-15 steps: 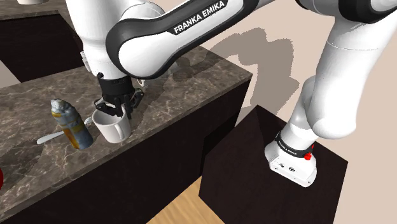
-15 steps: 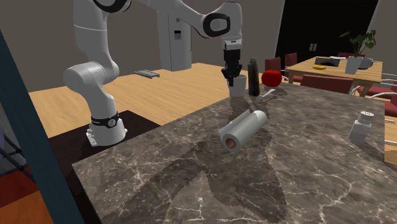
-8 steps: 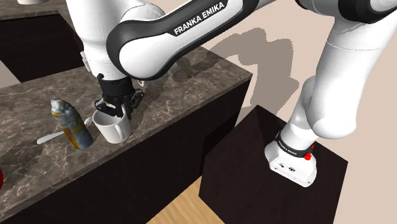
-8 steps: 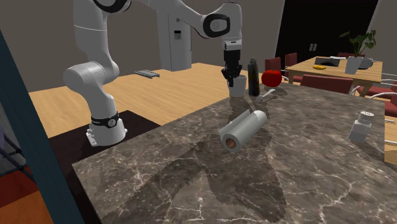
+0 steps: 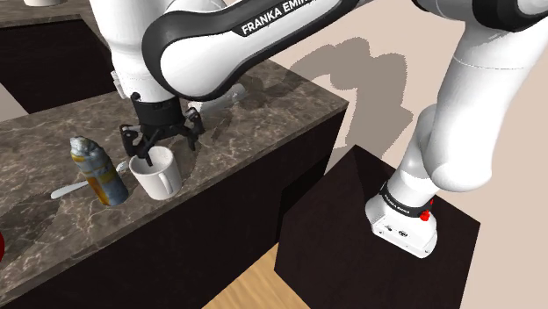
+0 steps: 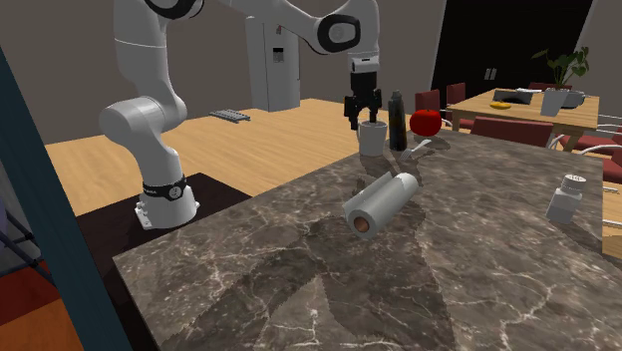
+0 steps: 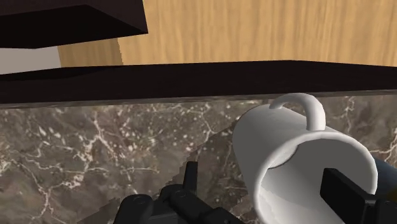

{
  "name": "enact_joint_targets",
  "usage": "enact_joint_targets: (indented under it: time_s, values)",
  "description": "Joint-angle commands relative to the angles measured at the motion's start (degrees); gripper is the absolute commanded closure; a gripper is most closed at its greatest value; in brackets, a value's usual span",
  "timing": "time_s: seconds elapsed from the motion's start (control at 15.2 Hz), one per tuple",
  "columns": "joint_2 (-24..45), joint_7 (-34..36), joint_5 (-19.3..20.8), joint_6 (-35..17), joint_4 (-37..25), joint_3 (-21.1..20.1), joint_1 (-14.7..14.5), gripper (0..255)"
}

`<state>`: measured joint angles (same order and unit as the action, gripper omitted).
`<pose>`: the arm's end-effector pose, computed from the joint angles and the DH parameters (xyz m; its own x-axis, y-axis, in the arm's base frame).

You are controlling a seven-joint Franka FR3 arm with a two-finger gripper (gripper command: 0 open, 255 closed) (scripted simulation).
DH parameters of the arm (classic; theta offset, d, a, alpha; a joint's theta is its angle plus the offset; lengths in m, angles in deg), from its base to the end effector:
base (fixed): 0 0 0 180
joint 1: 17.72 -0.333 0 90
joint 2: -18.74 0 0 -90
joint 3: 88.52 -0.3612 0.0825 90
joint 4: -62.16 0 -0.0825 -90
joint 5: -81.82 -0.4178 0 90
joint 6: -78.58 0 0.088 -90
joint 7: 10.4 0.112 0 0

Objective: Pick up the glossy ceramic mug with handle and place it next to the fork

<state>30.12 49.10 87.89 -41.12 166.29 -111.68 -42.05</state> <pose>0.4606 0.4713 0.4698 0.9830 -0.1727 0.0617 -0.1685 -0.9833 -0.0680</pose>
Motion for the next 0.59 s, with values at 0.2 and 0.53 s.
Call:
enact_joint_targets:
  time_s: [0.2,0.53]
  values:
    - [-1.8,-0.6,-1.0,4.4,-2.8,-0.2,0.2,0]
    - [-1.8,-0.6,-1.0,4.4,-2.8,-0.2,0.2,0]
